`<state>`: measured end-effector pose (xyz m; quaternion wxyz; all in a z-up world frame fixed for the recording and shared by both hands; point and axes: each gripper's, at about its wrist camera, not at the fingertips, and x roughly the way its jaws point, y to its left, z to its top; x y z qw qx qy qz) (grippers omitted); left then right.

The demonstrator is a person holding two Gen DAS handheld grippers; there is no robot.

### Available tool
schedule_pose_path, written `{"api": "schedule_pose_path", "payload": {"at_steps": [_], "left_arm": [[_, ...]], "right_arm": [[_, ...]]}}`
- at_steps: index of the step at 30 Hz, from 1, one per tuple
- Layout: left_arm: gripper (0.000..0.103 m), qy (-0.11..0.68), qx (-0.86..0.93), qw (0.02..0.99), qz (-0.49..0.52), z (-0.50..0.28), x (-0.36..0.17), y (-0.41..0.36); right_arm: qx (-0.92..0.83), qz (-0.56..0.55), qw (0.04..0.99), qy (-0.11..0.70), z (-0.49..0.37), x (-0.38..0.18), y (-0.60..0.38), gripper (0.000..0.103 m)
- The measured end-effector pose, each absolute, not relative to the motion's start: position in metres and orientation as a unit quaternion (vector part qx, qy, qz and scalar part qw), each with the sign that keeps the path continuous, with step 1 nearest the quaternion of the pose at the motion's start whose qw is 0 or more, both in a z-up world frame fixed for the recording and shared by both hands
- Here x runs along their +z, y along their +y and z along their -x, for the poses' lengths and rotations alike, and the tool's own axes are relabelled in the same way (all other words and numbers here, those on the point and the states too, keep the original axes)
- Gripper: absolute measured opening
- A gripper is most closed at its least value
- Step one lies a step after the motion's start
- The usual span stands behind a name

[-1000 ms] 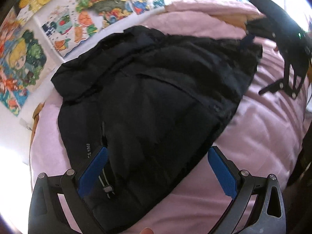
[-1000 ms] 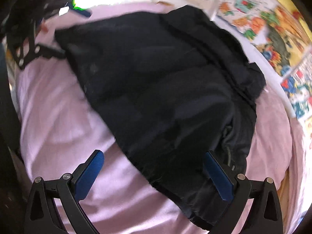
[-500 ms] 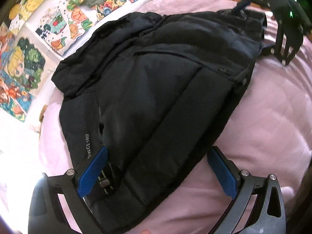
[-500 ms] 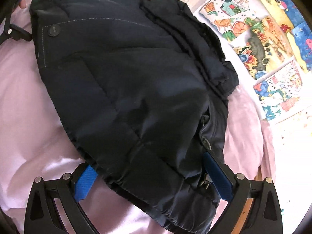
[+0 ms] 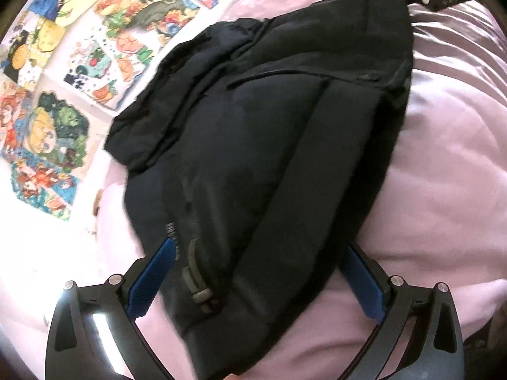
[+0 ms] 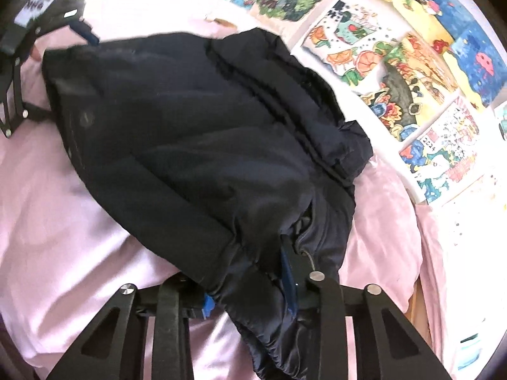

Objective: Fold large clothes
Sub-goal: 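Close both tools on the jacket hem, then lift the hem with both tools and fold it over toward the collar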

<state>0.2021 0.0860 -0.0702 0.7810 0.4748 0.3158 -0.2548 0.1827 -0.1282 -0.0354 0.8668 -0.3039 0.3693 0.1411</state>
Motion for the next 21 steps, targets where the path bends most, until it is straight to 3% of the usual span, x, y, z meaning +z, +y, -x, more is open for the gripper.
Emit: {"api": "schedule_pose_path", "payload": {"at_steps": [2, 6, 8, 10, 14, 21], "left_arm": [[0.073, 0.309, -0.229, 0.782, -0.491, -0.204, -0.066, 0.09], [0.051, 0.338, -0.228, 0.788, -0.462, -0.211, -0.055, 0.099], [0.03, 0.339, -0.231, 0.791, -0.454, -0.208, -0.049, 0.096], [0.018, 0.333, -0.235, 0.795, -0.45, -0.205, -0.042, 0.094], [0.01, 0.312, -0.226, 0.807, -0.447, -0.197, -0.025, 0.09], [0.007, 0.301, -0.257, 0.798, -0.455, -0.172, 0.011, 0.104]], "right_arm": [[0.141, 0.296, 0.871, 0.367, -0.183, -0.031, -0.129, 0.024], [0.142, 0.289, 0.874, 0.364, -0.183, -0.027, -0.128, 0.02], [0.142, 0.283, 0.876, 0.364, -0.183, -0.025, -0.128, 0.02], [0.142, 0.275, 0.879, 0.362, -0.182, -0.022, -0.131, 0.017], [0.135, 0.27, 0.886, 0.352, -0.177, -0.013, -0.134, 0.011], [0.149, 0.301, 0.874, 0.352, -0.155, -0.001, -0.13, 0.009]]}}
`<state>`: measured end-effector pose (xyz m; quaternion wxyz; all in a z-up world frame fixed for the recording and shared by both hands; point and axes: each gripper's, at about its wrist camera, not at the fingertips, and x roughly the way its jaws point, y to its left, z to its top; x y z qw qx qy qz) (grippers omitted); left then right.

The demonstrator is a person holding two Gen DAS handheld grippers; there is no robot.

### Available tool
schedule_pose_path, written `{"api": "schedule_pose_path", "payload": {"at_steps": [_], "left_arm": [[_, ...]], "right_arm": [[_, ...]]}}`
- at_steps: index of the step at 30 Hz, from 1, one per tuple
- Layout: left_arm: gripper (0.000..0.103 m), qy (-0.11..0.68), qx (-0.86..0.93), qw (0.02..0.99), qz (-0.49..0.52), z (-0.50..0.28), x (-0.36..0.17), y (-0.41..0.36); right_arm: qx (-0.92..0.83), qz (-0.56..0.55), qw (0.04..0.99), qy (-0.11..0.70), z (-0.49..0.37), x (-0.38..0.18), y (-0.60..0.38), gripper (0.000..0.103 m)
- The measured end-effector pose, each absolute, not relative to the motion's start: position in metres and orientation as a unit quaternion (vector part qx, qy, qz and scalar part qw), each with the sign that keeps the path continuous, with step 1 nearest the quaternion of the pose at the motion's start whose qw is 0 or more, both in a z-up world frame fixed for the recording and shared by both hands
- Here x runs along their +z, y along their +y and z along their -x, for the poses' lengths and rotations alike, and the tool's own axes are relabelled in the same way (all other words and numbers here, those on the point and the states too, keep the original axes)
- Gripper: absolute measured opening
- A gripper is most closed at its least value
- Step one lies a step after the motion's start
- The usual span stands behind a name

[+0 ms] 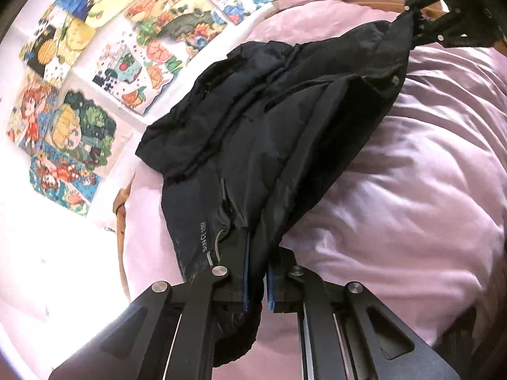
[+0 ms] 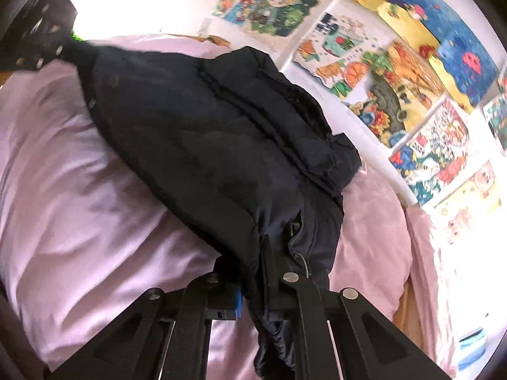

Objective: Fold large clothes
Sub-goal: 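Lift the hem with both tools and fold it over toward the collar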

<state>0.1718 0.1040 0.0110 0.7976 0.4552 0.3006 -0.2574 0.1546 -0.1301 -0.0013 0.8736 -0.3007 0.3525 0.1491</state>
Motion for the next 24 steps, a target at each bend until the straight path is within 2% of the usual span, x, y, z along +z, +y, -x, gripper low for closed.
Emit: {"api": "schedule_pose_path", "payload": {"at_steps": [7, 12, 16, 24], "left_arm": [[0.007, 0.312, -0.309, 0.778, -0.449, -0.141, 0.024, 0.129], [0.007, 0.312, -0.317, 0.798, -0.407, -0.146, 0.038, 0.131], [0.007, 0.299, -0.303, 0.831, -0.359, -0.166, 0.061, 0.125], [0.006, 0.247, -0.252, 0.895, -0.273, -0.216, 0.113, 0.116]], "right_arm": [[0.18, 0.319, 0.846, 0.387, -0.111, 0.006, -0.128, 0.008], [0.179, 0.283, 0.854, 0.397, -0.108, 0.021, -0.134, 0.008], [0.166, 0.263, 0.872, 0.378, -0.125, 0.038, -0.137, 0.008], [0.115, 0.242, 0.919, 0.29, -0.174, 0.082, -0.149, 0.008]]}}
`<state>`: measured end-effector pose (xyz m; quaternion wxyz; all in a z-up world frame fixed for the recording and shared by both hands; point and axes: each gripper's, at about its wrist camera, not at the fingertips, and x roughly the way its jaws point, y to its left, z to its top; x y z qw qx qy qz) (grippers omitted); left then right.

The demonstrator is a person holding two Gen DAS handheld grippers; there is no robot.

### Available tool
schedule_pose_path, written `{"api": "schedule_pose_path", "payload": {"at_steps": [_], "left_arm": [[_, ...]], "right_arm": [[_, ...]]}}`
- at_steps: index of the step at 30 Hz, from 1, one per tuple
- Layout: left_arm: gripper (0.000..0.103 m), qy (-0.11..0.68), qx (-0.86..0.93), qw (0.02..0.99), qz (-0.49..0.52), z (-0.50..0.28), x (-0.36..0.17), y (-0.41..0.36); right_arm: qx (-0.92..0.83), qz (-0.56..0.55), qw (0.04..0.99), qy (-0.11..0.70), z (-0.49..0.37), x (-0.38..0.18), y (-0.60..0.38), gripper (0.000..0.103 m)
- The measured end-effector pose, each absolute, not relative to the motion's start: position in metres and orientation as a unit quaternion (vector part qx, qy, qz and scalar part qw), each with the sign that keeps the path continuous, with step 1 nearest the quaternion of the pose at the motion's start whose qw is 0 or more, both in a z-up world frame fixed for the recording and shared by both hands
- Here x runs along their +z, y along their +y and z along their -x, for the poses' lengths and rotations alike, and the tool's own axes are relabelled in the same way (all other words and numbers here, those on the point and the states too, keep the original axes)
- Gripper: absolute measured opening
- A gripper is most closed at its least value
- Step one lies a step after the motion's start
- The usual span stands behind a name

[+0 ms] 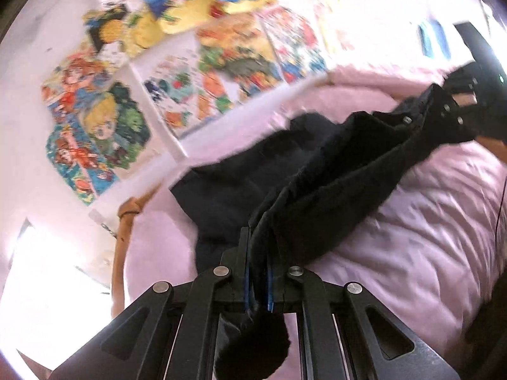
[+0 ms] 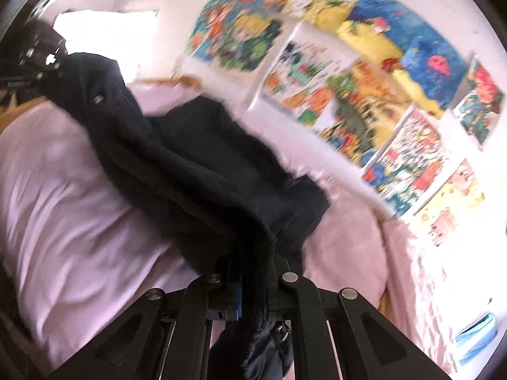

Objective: Fold large clothes
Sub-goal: 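Lift the hem with both tools and fold it over toward the collar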

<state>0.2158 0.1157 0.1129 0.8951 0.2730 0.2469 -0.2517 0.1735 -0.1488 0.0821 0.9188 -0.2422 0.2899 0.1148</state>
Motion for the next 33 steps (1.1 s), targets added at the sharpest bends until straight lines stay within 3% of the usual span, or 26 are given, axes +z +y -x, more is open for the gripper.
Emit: {"api": "schedule_pose_path", "payload": {"at_steps": [15, 20, 33], "left_arm": [[0.006, 0.216, -0.163, 0.95, -0.154, -0.365, 0.172, 0.086], [0.006, 0.253, -0.157, 0.947, -0.117, -0.428, 0.165, 0.084], [0.006, 0.327, -0.124, 0.923, -0.158, -0.531, 0.102, 0.059]], "right_arm": [[0.053, 0.179, 0.96, 0.207, -0.332, 0.129, -0.174, 0.008], [0.052, 0.135, 0.964, 0.222, -0.392, 0.123, -0.186, 0.008], [0.045, 0.081, 0.953, 0.288, -0.491, 0.055, -0.199, 0.01]]}}
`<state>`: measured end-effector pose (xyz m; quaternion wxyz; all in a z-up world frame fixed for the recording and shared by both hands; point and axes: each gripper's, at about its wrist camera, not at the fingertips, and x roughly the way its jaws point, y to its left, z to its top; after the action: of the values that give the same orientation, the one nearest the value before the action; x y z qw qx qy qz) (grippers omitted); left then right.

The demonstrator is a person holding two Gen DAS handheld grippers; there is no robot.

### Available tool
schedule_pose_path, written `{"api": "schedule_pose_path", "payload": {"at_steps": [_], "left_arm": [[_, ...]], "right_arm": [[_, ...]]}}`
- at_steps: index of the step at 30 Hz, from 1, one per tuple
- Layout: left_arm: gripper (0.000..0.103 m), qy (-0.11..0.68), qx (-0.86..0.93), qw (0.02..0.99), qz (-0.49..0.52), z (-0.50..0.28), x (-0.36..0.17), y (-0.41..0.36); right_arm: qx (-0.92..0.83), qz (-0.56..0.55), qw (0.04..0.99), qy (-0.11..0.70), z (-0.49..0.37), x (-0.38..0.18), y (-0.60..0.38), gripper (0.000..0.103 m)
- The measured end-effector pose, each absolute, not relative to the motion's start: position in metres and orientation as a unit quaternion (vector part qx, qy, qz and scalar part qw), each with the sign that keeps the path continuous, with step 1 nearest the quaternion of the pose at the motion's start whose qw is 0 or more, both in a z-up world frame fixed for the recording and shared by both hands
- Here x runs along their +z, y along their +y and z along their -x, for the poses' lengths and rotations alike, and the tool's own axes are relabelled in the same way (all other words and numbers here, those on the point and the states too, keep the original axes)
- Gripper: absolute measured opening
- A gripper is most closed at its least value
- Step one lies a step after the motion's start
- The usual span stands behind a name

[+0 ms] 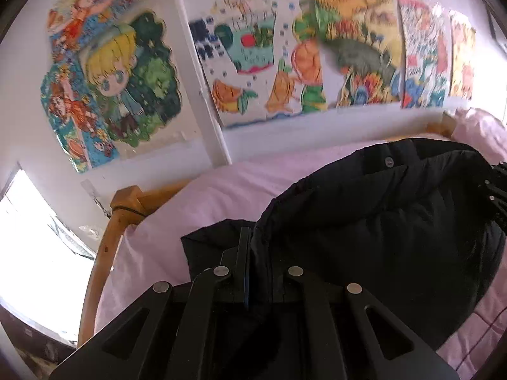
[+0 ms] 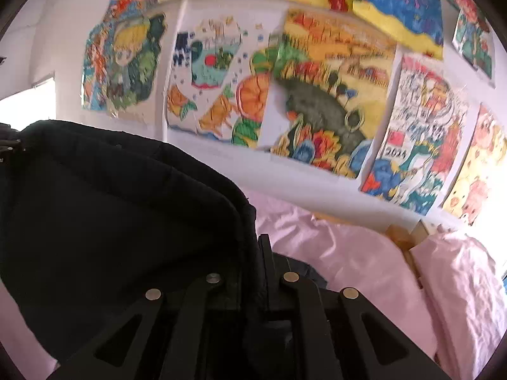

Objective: Fold large clothes
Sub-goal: 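Lift the hem with both tools and fold it over toward the collar, then lower the folded hem onto the jacket and open both tools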

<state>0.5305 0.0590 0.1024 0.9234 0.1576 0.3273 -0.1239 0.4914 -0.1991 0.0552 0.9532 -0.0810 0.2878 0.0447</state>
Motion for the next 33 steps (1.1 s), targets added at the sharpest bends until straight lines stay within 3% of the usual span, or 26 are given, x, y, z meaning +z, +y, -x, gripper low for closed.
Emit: {"api": "schedule_pose_path", "payload": {"at_steps": [12, 18, 24, 27, 29, 33], "left_arm": [[0.006, 0.424, -0.102, 0.888, -0.147, -0.596, 0.026, 0.054], [0.006, 0.441, -0.097, 0.879, -0.152, -0.611, 0.002, 0.052], [0.008, 0.439, -0.097, 0.879, -0.158, -0.616, -0.011, 0.047], [0.008, 0.431, -0.097, 0.883, -0.157, -0.619, -0.014, 0.047], [0.009, 0.425, -0.101, 0.887, -0.148, -0.618, -0.012, 0.05], [0.015, 0.414, -0.108, 0.896, -0.122, -0.616, -0.002, 0.059]], "right_arm": [[0.08, 0.053, 0.934, 0.345, -0.546, -0.006, -0.208, 0.012], [0.085, 0.031, 0.931, 0.353, -0.559, -0.02, -0.217, 0.019], [0.083, 0.013, 0.928, 0.363, -0.569, -0.038, -0.224, 0.031], [0.075, 0.0, 0.929, 0.362, -0.573, -0.046, -0.229, 0.043], [0.061, -0.008, 0.933, 0.356, -0.572, -0.047, -0.233, 0.06], [0.051, -0.039, 0.938, 0.341, -0.567, -0.044, -0.248, 0.071]]}}
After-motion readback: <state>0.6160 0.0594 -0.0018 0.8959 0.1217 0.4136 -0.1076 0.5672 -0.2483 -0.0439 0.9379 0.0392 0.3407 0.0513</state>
